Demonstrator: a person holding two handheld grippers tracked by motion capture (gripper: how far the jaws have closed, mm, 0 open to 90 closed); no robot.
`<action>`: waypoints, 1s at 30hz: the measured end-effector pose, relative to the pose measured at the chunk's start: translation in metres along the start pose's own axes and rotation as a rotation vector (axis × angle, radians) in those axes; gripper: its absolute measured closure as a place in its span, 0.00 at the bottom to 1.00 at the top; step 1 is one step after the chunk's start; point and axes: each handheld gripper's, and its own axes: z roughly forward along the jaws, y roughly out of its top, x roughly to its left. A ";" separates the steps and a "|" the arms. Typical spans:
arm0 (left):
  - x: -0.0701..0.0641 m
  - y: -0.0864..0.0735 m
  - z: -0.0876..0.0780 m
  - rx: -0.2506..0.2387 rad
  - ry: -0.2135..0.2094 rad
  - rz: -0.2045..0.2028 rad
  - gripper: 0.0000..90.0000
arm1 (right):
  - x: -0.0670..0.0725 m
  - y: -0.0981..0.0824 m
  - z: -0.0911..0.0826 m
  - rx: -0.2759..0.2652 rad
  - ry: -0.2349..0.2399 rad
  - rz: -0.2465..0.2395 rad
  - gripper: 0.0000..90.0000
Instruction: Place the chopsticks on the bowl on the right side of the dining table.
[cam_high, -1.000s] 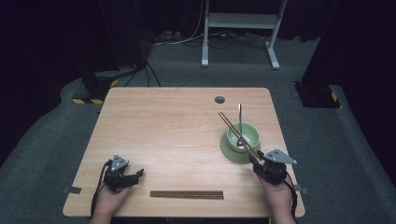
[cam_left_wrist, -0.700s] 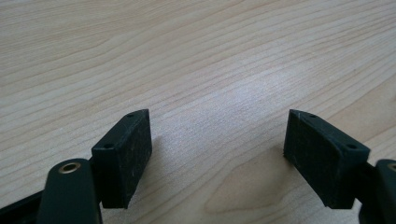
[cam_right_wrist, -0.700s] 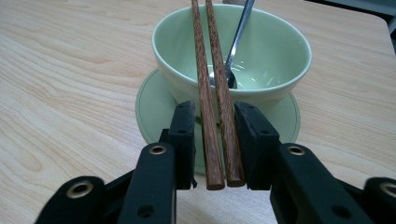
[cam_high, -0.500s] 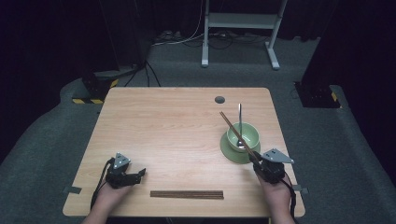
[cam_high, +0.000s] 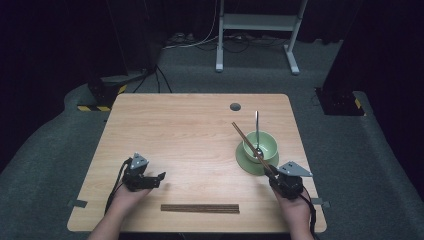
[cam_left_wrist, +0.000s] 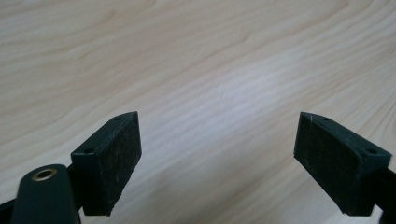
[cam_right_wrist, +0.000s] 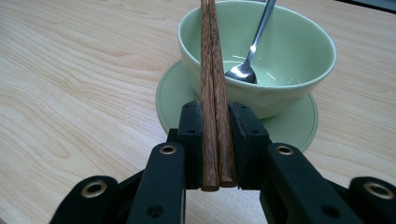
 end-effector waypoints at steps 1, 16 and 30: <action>-0.010 0.009 0.007 0.000 0.002 0.019 0.17 | 0.001 0.001 -0.001 0.006 0.003 -0.004 0.84; -0.072 0.061 0.045 -0.028 -0.128 0.104 0.16 | -0.006 0.001 -0.001 0.032 0.034 -0.016 0.84; -0.102 0.099 0.081 -0.097 -0.139 0.079 0.16 | -0.012 0.001 0.000 0.018 0.019 -0.011 0.70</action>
